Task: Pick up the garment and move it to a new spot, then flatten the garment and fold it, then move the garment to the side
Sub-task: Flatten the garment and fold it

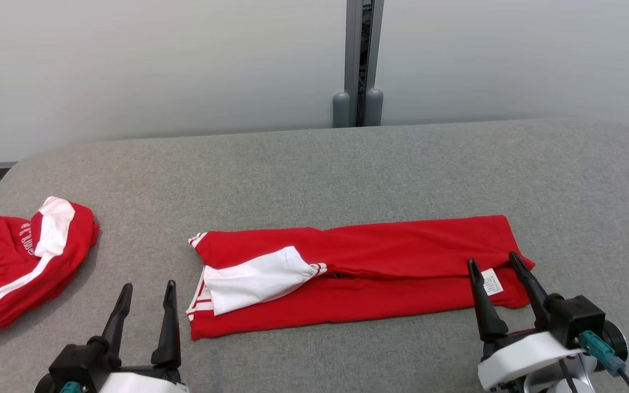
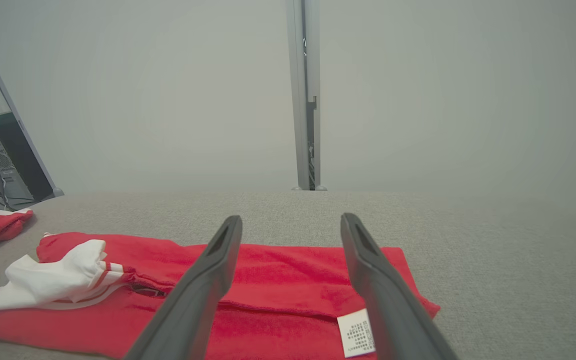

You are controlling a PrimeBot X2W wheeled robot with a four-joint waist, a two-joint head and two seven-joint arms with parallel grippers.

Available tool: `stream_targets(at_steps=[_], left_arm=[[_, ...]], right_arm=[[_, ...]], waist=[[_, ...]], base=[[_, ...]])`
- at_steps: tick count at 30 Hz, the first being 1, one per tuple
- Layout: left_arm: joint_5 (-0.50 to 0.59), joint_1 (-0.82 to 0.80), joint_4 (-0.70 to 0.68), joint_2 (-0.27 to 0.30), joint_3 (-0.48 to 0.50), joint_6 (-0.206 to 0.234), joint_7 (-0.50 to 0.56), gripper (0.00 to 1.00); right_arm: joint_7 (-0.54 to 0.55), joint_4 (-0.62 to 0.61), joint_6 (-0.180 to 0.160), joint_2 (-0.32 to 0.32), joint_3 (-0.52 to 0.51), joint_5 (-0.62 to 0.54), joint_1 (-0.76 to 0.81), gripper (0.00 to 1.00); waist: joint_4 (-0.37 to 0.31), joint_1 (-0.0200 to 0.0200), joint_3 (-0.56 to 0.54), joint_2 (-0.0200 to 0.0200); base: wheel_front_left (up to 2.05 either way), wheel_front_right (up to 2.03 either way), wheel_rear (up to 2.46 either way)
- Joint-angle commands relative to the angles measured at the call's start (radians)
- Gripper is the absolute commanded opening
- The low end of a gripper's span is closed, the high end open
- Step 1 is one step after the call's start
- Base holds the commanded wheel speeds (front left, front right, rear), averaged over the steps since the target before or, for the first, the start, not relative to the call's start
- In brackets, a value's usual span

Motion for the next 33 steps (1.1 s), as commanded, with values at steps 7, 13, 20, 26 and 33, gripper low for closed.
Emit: stream_targets(at_steps=[7, 13, 20, 26, 33], left_arm=[[0.075, 0.054, 0.007, -0.032, 0.059, -0.043, -0.003, 1.0], [0.097, 0.071, 0.016, -0.041, 0.078, -0.055, -0.003, 1.0], [0.109, 0.071, 0.025, -0.046, 0.077, -0.064, -0.003, 1.0], [0.095, 0.072, 0.035, -0.047, 0.062, -0.053, -0.003, 1.0], [0.092, 0.06, 0.03, -0.047, 0.052, -0.047, -0.003, 1.0]], right_arm=[[-0.002, -0.014, 0.0, 0.002, -0.014, -0.006, 0.059, 1.0], [-0.002, -0.003, 0.0, 0.002, -0.02, -0.003, 0.077, 1.0], [-0.002, 0.014, 0.0, 0.002, -0.023, 0.007, 0.071, 1.0], [-0.002, 0.033, 0.0, 0.002, -0.01, 0.041, 0.057, 1.0], [-0.002, 0.068, 0.0, 0.001, -0.042, 0.107, 0.019, 1.0]], waist=[[0.0, 0.0001, -0.022, -0.0001], [-0.001, 0.0001, -0.032, -0.0001], [0.001, 0.0001, -0.04, -0.0001], [0.003, 0.0001, -0.039, -0.0001], [0.007, 0.0001, -0.029, -0.0001]], base=[[0.0, 0.0, 0.0], [0.0, 0.0, 0.0], [0.0, 0.0, 0.0], [0.0, 0.0, 0.0], [0.0, 0.0, 0.0]])
